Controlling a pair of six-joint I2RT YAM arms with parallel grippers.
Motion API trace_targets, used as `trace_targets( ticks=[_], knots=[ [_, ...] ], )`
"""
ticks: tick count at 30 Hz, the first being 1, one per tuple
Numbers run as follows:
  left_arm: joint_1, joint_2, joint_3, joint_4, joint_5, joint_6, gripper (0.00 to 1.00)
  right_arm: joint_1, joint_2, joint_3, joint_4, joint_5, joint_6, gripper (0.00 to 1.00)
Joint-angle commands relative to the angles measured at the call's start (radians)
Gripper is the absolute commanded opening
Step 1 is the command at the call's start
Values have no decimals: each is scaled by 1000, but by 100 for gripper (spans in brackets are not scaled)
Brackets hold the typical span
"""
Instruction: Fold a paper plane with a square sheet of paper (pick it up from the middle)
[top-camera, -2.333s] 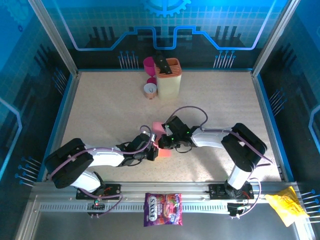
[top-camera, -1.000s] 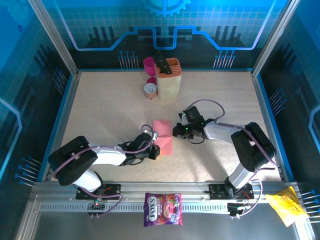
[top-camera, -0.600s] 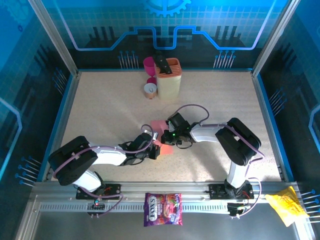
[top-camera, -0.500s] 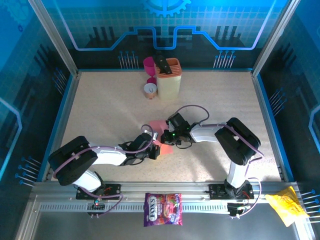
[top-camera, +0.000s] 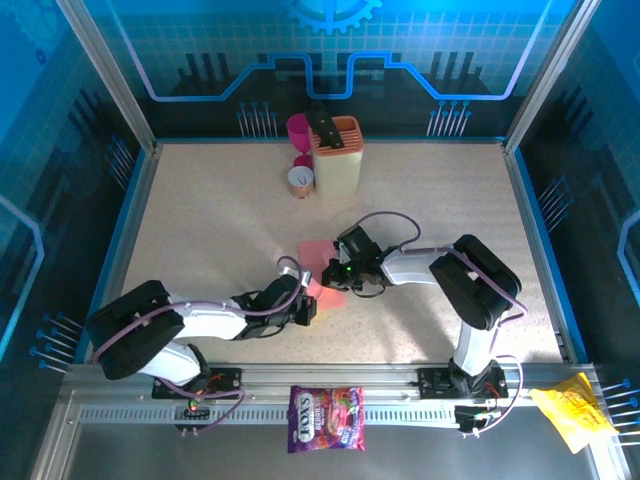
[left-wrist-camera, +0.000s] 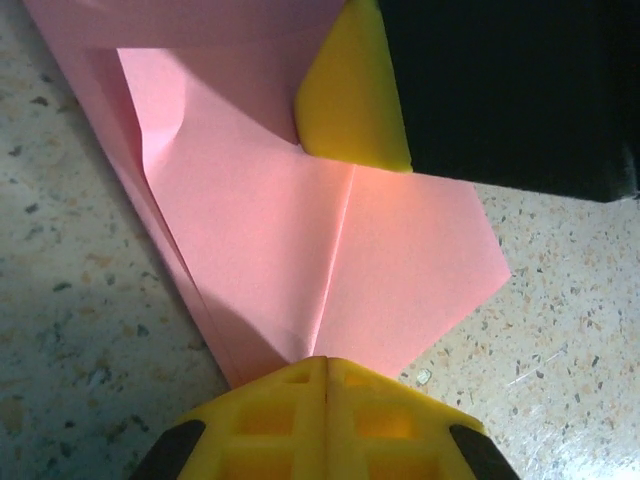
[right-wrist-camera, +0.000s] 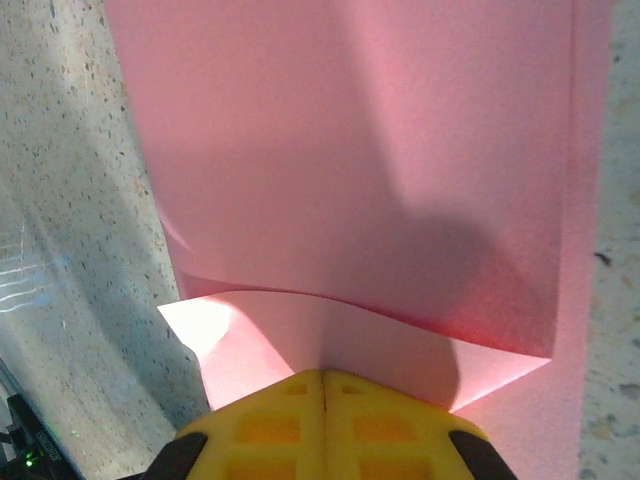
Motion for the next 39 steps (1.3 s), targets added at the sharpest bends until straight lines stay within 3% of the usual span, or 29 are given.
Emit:
trace_targets(
  ticks=[1,15,19,22,31,39],
  knots=[
    [-41,6,-82,-202,37,-54,0,-29,69,-34,-110,124,11,0],
    [-60,-162,-193,-271,14,-170,0,-30,63,-40,-107,122,11,0],
    [-55,-306,-122,-401,-42,-158,0,-29,60,-41,-97,105,-4,0],
    [10,-343,-60,-406,-19,-112,0,-29,54,-40,-87,89,-26,0],
    [195,-113,166,-291,151,81,0,-30,64,-37,-75,60,-59,0],
    [234,68,285,-225,213,124,0,-30,70,-51,-56,57,-54,0]
  ],
)
